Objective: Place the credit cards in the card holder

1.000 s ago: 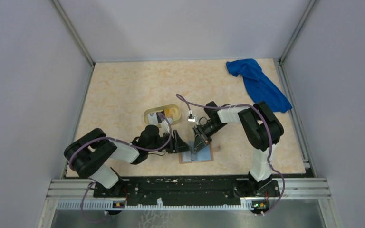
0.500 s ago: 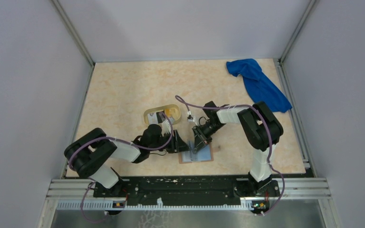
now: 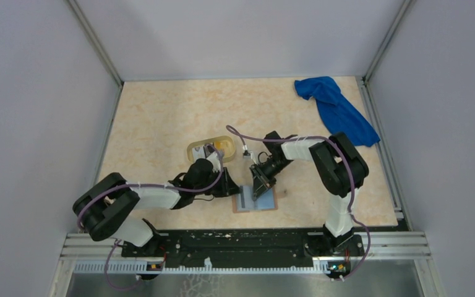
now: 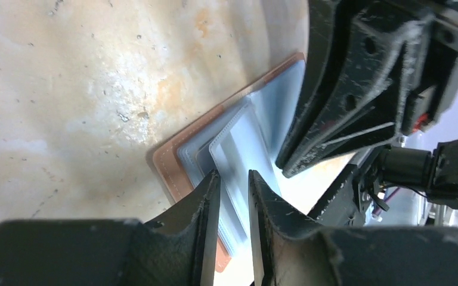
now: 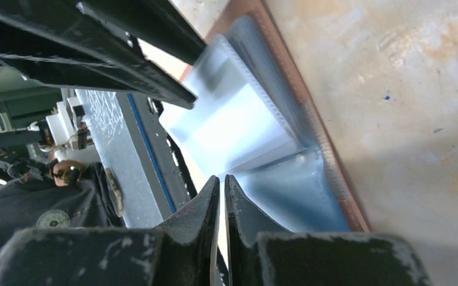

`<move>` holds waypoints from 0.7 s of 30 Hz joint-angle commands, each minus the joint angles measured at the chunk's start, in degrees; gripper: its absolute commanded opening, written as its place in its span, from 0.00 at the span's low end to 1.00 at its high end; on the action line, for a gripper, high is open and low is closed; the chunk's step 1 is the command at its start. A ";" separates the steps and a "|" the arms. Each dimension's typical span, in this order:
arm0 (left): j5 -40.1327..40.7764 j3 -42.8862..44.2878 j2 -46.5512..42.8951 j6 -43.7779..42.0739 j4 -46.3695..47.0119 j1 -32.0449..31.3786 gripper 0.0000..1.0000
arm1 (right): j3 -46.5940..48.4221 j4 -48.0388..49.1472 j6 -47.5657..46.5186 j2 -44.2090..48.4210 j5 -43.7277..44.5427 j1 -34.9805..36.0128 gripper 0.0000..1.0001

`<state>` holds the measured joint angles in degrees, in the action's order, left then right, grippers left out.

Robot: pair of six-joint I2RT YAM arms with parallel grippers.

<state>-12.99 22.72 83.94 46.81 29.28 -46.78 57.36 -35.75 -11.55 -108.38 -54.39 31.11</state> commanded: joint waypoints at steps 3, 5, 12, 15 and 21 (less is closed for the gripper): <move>5.33 4.21 -0.45 -5.60 -12.24 -0.33 0.32 | 5.57 -6.24 -9.61 10.21 -1.52 0.83 0.06; 6.68 4.39 -1.70 -6.57 -13.35 -0.36 0.34 | 5.45 -5.22 -10.47 15.19 1.18 0.75 0.06; 18.15 4.38 -17.15 -15.20 -16.55 -0.24 0.50 | 5.18 6.98 -14.70 33.77 15.71 0.63 0.35; 21.80 7.24 -19.91 -21.53 -20.97 0.09 0.59 | 4.78 13.20 -13.04 36.25 16.82 0.62 0.67; 28.68 13.13 -17.01 -31.88 -23.82 3.64 0.77 | 7.77 12.46 -9.13 30.22 -0.89 0.53 0.70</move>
<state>8.97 30.79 64.51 23.57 10.55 -45.98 63.11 -25.65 -22.33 -74.32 -45.63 31.11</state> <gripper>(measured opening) 0.758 0.700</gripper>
